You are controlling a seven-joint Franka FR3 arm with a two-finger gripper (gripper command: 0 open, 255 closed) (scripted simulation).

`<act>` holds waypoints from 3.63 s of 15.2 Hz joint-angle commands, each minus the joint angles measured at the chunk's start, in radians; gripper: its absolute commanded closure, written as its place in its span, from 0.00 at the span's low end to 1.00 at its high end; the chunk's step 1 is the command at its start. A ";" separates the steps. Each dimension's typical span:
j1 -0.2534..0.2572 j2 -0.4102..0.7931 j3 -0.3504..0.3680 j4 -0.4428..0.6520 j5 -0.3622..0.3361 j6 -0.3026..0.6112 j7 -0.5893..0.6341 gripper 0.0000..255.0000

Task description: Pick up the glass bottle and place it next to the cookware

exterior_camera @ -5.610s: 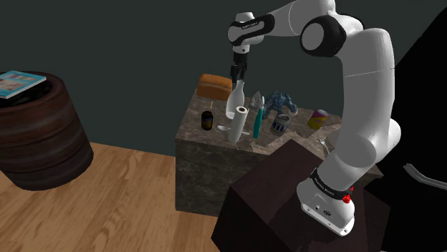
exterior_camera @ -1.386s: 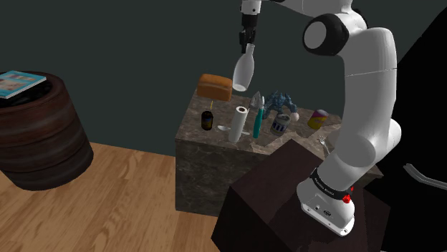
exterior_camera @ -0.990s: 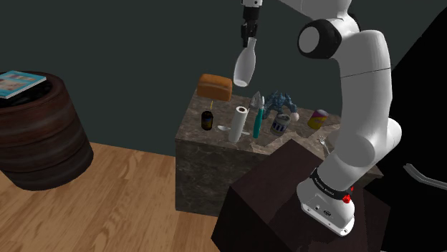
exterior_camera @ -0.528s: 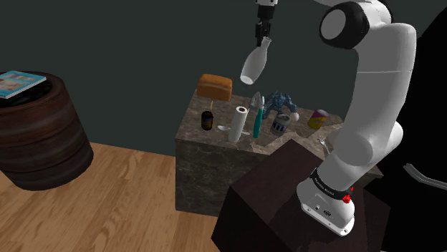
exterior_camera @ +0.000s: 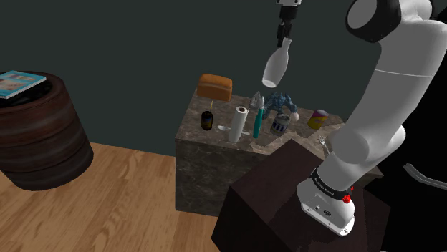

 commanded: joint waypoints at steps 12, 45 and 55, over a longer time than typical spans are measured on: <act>-0.145 -0.161 -0.113 -0.165 -0.041 0.038 -0.261 1.00; -0.319 -0.174 -0.256 -0.384 -0.049 0.284 -0.552 1.00; -0.321 -0.158 -0.256 -0.501 -0.046 0.414 -0.540 1.00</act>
